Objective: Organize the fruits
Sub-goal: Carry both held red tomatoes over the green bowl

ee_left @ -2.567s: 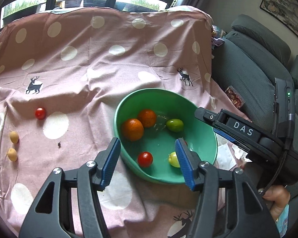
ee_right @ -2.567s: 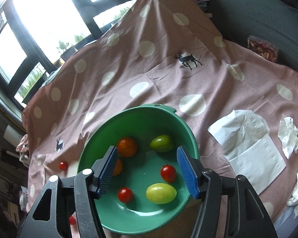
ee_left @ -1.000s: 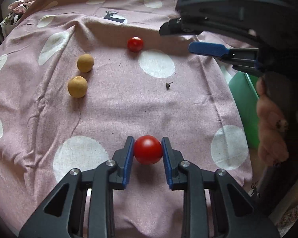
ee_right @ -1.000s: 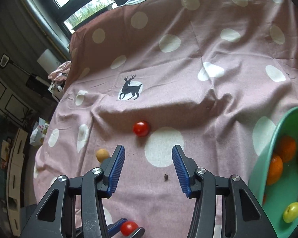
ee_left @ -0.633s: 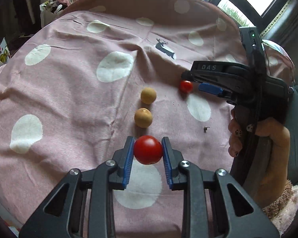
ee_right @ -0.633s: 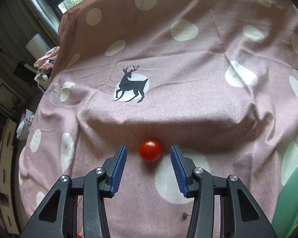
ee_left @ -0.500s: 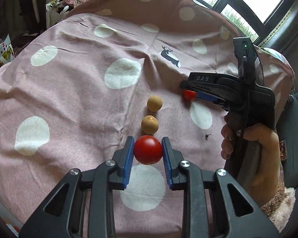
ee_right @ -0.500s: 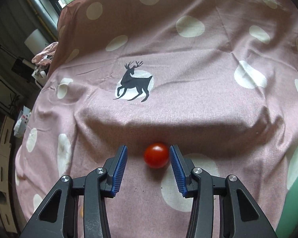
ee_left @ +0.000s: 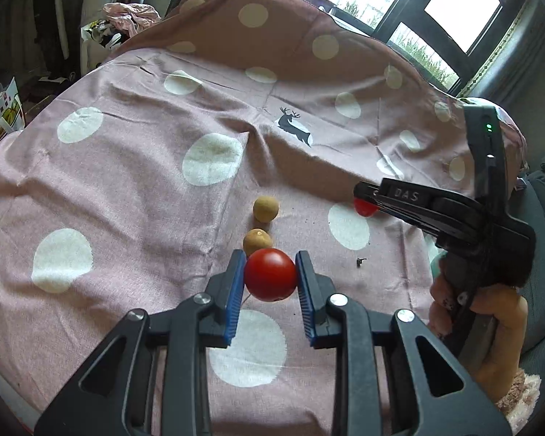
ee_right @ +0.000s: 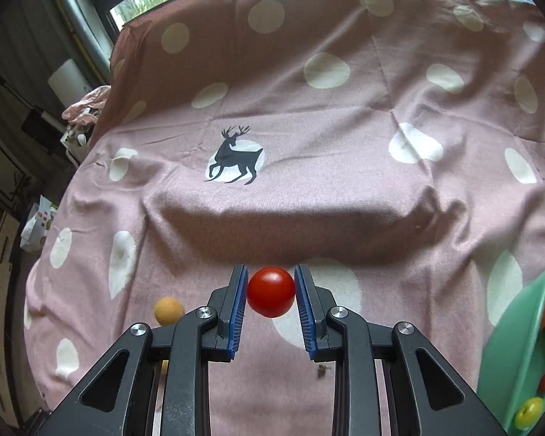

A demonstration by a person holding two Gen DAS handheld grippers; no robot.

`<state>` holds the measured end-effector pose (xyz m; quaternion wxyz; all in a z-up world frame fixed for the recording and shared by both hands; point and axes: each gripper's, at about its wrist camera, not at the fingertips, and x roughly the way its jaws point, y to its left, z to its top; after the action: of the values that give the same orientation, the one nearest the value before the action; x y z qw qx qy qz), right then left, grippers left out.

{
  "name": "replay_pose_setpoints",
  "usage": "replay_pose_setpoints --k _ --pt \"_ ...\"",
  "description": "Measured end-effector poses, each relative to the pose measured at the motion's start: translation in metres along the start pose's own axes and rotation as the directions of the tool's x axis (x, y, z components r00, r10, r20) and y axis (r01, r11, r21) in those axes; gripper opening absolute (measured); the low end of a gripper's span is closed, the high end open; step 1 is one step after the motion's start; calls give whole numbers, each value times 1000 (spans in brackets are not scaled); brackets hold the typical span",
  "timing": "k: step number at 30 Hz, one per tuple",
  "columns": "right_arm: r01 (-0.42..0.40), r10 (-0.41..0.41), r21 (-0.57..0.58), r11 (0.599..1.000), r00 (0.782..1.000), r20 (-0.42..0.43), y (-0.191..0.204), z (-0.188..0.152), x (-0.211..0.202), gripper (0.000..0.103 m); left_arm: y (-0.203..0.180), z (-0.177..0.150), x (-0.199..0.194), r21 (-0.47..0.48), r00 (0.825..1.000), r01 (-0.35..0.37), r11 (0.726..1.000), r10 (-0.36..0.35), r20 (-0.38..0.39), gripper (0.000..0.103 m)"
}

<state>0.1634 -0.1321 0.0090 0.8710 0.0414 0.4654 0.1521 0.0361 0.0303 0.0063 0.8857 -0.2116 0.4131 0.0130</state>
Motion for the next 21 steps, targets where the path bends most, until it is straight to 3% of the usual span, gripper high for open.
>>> replay_pose_setpoints --k 9,14,18,21 --pt "-80 71 64 995 988 134 -21 -40 -86 28 -20 -6 -7 57 999 23 998 -25 34 27" --pt "-35 12 122 992 983 181 -44 -68 -105 28 -31 -10 -13 89 997 52 995 -57 51 27" --pt "24 -65 174 984 971 231 -62 -68 -121 28 -39 -11 -15 80 996 56 995 -61 63 27" --pt "12 -62 185 983 961 270 -72 -69 -135 28 -49 -13 -20 92 994 75 993 -82 73 27"
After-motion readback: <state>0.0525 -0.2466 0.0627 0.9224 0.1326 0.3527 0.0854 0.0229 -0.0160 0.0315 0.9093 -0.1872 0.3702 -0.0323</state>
